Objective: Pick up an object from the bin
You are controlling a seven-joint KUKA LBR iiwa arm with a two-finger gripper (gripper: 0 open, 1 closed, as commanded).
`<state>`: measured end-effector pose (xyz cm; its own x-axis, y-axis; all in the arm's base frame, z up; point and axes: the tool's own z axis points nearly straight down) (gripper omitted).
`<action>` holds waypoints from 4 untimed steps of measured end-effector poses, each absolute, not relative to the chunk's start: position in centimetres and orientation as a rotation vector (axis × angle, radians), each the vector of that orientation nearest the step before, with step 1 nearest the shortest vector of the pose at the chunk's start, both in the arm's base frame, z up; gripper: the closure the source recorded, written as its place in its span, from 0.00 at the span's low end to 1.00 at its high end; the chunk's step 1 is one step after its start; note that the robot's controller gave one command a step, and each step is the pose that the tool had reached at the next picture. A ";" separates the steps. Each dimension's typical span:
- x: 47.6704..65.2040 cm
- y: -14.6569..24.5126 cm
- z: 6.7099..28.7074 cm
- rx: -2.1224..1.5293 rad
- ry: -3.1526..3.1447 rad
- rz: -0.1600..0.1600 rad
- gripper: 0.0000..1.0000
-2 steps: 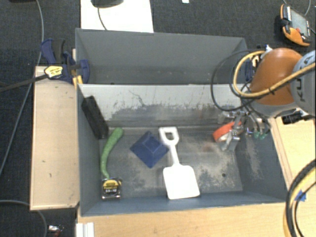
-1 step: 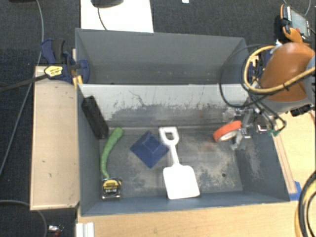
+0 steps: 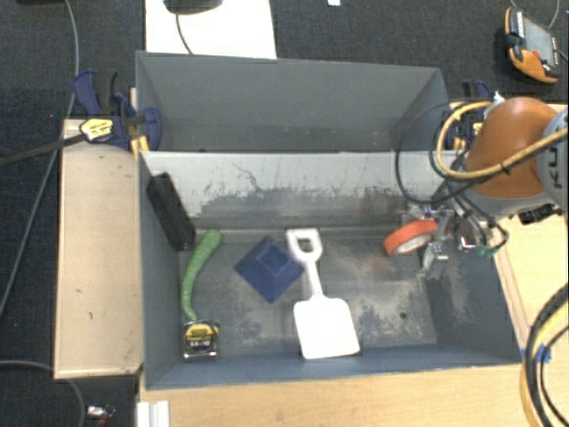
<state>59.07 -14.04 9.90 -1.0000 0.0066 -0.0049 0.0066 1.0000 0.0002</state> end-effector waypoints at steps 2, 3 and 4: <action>60.0 -9.8 8.1 0.304 3.099 -0.002 1.00; 60.0 -9.8 8.1 0.302 3.100 -0.002 1.00; 60.2 -9.8 8.6 0.299 3.091 -0.003 1.00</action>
Offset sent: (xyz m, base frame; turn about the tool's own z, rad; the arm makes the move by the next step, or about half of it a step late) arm 0.0018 0.0441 -0.0290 0.1893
